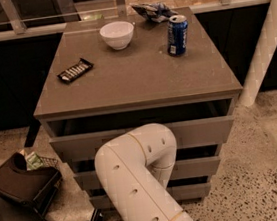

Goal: Open bottom drawer

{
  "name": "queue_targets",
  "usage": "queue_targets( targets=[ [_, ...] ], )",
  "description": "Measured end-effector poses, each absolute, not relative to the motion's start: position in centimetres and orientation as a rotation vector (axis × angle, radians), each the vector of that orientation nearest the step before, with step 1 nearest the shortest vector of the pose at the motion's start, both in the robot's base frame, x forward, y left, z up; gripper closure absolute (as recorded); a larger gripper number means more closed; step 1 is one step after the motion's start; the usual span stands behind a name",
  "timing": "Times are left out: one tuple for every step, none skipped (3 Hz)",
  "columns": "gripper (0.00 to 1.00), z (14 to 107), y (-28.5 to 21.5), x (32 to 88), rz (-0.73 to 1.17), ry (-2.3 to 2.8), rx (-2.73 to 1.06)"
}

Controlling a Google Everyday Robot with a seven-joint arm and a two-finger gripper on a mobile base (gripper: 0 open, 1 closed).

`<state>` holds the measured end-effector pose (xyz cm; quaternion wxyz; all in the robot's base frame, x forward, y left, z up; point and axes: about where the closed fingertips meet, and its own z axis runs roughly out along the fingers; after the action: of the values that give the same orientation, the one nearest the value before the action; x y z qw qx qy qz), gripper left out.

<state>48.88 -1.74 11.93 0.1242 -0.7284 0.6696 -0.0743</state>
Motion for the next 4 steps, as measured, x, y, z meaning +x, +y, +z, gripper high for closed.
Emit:
queue_targets(
  targets=[
    [0.00,11.93,-1.74,48.82,-0.217,1.952,-2.123],
    [0.00,11.92,-1.73,48.79,-0.217,1.952,-2.123],
    [0.18,11.92,-1.73,48.79,-0.216,1.952,-2.123],
    [0.41,11.87,-1.73,48.75,-0.216,1.953,-2.124]
  ],
)
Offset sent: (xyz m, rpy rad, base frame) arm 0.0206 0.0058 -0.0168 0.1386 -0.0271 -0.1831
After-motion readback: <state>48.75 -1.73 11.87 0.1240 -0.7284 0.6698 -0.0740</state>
